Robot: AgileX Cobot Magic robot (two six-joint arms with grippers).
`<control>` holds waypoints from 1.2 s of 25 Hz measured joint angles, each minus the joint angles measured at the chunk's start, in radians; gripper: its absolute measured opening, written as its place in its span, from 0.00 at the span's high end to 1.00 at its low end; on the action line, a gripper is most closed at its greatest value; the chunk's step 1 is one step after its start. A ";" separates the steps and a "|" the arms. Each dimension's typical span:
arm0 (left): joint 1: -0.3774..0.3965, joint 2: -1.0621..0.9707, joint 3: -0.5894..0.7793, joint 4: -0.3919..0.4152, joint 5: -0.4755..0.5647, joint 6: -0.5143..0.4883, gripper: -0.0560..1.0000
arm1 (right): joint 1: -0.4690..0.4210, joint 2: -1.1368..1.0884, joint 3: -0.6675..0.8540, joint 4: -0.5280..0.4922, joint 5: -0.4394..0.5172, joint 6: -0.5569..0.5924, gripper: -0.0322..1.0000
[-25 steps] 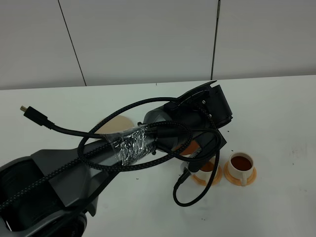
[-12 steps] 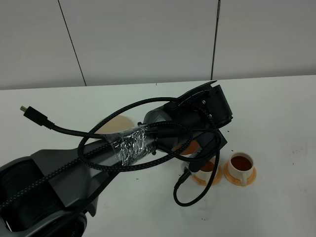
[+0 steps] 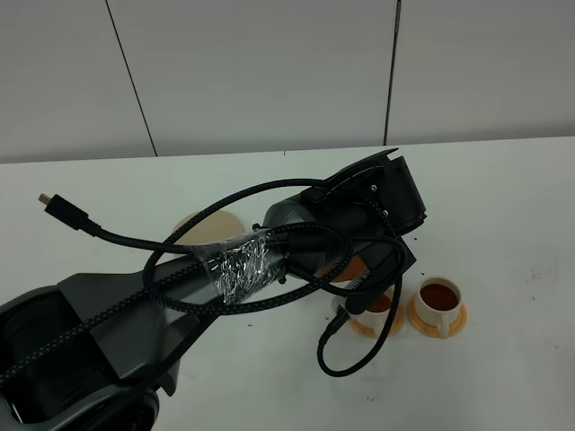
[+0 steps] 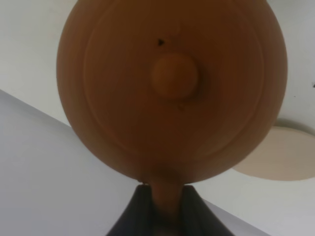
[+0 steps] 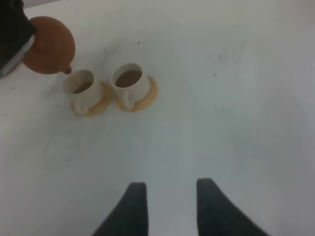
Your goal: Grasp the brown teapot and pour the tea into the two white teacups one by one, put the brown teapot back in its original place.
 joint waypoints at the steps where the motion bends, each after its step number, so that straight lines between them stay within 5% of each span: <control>1: 0.000 0.000 0.000 0.000 -0.004 0.000 0.79 | 0.000 0.000 0.000 0.000 0.000 0.000 0.73; 30: 0.000 0.029 0.000 0.025 -0.016 -0.002 0.79 | 0.000 0.000 0.000 0.000 0.000 0.000 0.73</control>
